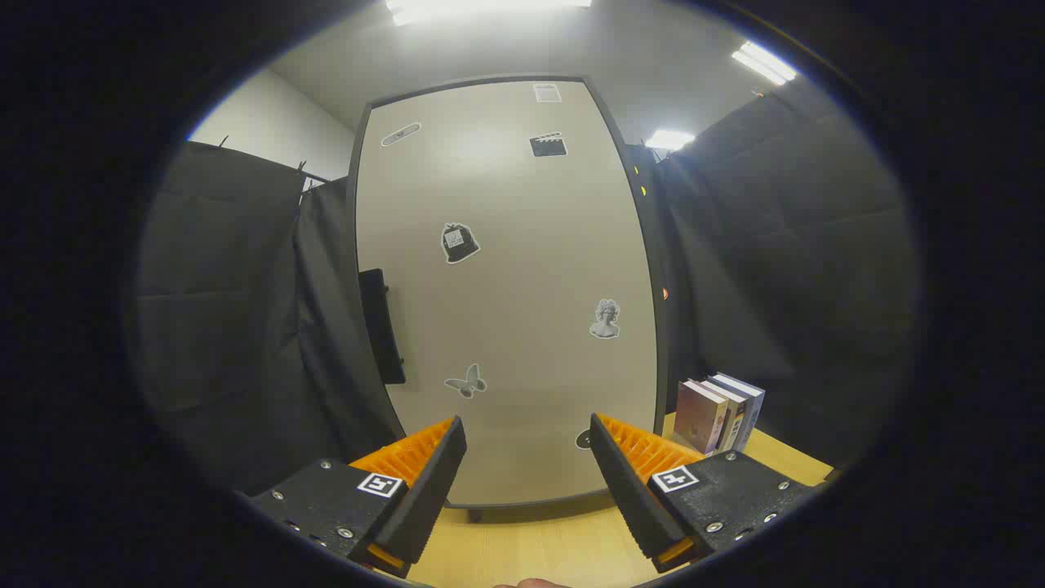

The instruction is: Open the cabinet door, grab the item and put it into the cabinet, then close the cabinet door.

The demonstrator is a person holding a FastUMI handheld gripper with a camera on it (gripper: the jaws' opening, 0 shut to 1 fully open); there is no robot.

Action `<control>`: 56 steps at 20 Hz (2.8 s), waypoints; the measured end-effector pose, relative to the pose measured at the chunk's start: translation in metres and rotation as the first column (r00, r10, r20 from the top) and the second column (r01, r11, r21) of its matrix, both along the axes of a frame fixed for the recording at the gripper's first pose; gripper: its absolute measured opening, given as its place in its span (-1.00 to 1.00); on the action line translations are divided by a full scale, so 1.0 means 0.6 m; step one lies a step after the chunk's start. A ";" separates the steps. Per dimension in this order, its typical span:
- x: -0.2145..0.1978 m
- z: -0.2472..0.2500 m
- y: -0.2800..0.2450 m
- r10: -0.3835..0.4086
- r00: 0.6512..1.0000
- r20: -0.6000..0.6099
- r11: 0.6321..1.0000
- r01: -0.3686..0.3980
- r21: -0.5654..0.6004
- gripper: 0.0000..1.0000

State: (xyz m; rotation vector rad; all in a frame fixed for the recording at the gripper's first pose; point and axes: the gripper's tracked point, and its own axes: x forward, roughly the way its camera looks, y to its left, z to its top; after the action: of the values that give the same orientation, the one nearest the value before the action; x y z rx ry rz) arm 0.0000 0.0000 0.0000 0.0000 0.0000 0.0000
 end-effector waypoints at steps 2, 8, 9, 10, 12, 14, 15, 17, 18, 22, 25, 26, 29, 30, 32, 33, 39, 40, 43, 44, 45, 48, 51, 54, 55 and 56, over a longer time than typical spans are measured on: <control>0.000 -0.004 -0.001 0.006 1.000 -0.008 1.000 -0.006 0.002 0.89; 0.002 -0.002 -0.010 0.011 1.000 -0.009 1.000 -0.011 0.003 0.89; 0.001 0.000 -0.011 0.013 1.000 -0.006 1.000 -0.013 0.004 0.89; 0.001 0.000 -0.011 0.015 1.000 -0.005 1.000 -0.015 0.006 0.89; 0.001 -0.001 -0.013 0.017 1.000 -0.008 1.000 -0.017 0.004 0.89; 0.001 -0.002 -0.013 0.019 1.000 -0.012 1.000 -0.019 0.005 0.89; 0.001 -0.002 -0.014 0.017 1.000 -0.015 1.000 -0.017 0.005 0.89; 0.001 -0.002 -0.015 0.017 1.000 -0.015 1.000 -0.017 0.008 0.89; 0.001 0.000 -0.015 0.017 1.000 -0.016 1.000 -0.017 0.012 0.89; 0.004 -0.001 -0.014 0.020 1.000 -0.017 1.000 -0.020 0.011 0.89; 0.007 0.000 -0.012 0.027 1.000 -0.013 1.000 -0.027 0.003 0.89; 0.009 -0.001 -0.010 0.031 0.999 -0.013 1.000 -0.031 0.000 0.89; 0.016 0.004 -0.006 0.037 0.999 -0.008 0.999 -0.037 0.001 0.89; 0.021 0.009 -0.002 0.040 0.999 -0.005 0.999 -0.040 0.000 0.89; 0.033 0.023 0.008 0.052 0.999 0.010 0.999 -0.052 -0.005 0.89; 0.040 0.032 0.017 0.063 0.998 0.020 0.998 -0.062 -0.012 0.89; 0.118 0.070 0.106 0.137 0.990 0.045 0.990 -0.136 -0.025 0.89; 0.129 0.073 0.124 0.148 0.988 0.043 0.989 -0.147 -0.029 0.89; 0.160 0.074 0.190 0.206 0.978 0.041 0.977 -0.202 -0.068 0.89; 0.169 0.072 0.213 0.222 0.974 0.043 0.972 -0.218 -0.084 0.89; 0.182 0.067 0.232 0.231 0.972 0.041 0.969 -0.226 -0.096 0.89; 0.218 0.042 0.264 0.230 0.973 0.001 0.968 -0.228 -0.102 0.89; 0.244 0.031 0.255 0.188 0.982 -0.021 0.977 -0.190 -0.094 0.73; 0.238 0.033 0.269 0.229 0.973 -0.032 0.969 -0.231 -0.084 0.01; 0.240 0.032 0.268 0.226 0.974 -0.033 0.966 -0.228 -0.122 -0.15; 0.239 0.032 0.267 0.229 0.973 -0.036 0.964 -0.232 -0.130 -0.31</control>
State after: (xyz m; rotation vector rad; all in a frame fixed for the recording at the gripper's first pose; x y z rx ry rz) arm 0.1436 0.1603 0.0192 -0.1344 0.0210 0.2330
